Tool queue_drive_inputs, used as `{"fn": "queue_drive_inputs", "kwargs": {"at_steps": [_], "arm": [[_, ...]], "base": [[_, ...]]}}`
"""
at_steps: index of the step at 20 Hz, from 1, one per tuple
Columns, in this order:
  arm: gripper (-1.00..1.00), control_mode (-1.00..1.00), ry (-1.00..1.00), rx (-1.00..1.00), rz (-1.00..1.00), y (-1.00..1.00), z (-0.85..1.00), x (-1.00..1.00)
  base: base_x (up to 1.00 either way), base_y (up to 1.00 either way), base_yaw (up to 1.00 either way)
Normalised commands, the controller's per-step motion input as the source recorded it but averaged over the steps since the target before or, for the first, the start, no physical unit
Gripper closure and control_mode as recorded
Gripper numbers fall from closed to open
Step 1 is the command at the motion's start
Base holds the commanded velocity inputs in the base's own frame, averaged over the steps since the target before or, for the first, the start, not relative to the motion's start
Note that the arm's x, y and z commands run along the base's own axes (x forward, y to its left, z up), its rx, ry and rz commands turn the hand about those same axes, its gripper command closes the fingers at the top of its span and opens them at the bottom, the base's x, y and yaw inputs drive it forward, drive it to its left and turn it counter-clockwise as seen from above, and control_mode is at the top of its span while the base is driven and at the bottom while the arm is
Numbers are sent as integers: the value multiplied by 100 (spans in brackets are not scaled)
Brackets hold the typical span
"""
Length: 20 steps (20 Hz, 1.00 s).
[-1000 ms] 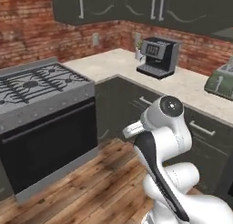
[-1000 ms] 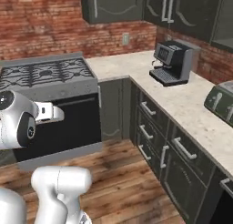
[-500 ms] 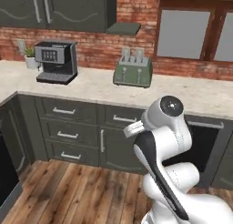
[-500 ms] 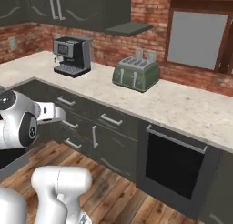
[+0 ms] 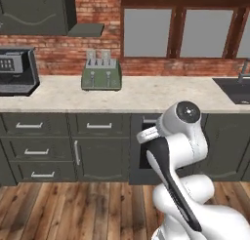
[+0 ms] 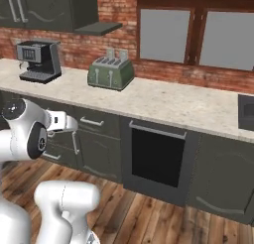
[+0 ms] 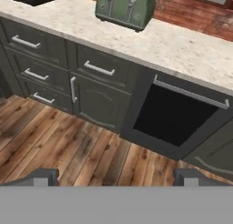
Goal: Move the drinks to the dining counter.
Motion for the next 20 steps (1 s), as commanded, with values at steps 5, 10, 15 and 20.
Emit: {"fn": "queue_drive_inputs", "kwargs": {"at_steps": [5,10,15,20], "arm": [[-100,100,0,0,0,0,0,0],[-100,100,0,0,0,0,0,0],[-100,100,0,0,0,0,0,0],[-100,100,0,0,0,0,0,0]], "base": [[-5,-10,-20],[0,-21,-94],[6,-14,-18],[28,-75,0]]}}
